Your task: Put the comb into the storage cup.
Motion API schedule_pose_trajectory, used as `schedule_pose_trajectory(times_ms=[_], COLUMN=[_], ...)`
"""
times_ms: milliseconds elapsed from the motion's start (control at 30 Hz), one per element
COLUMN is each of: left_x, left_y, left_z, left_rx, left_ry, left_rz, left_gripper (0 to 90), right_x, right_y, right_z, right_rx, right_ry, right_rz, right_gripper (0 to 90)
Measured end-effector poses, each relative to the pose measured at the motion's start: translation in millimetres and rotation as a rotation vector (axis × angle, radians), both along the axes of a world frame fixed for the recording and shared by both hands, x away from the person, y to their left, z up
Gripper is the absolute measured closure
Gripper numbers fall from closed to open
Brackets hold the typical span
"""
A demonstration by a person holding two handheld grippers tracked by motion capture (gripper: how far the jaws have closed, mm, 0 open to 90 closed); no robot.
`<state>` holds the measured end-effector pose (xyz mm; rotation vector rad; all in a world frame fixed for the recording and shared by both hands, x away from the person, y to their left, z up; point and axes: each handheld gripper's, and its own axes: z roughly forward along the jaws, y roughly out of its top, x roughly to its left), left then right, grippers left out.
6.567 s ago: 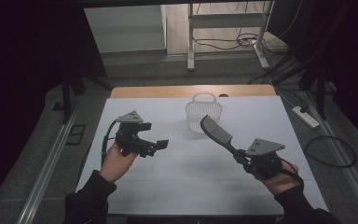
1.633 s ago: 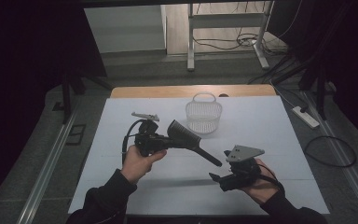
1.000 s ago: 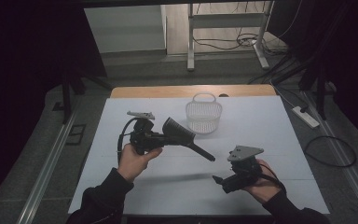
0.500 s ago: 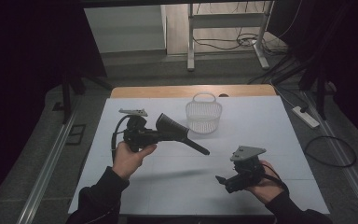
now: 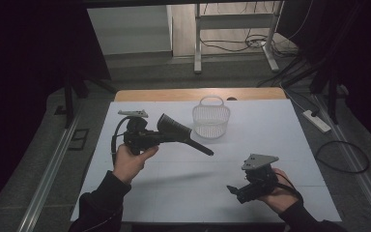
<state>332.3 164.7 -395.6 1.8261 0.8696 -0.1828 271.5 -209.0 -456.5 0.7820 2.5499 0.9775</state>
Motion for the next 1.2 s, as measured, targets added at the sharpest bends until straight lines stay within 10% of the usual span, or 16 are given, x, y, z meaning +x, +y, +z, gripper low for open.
schedule_pose_trajectory(times_ms=[1200], left_x=[28.9], left_y=[36.5], left_z=[19.8], left_rx=[-0.039], left_ry=[-0.019], left_rz=[0.111], left_gripper=[82.8], right_x=[-11.8], right_y=[-48.4], right_z=[-16.1], right_rx=[-0.011], right_ry=[0.056], right_rz=[-0.169], right_gripper=[0.0])
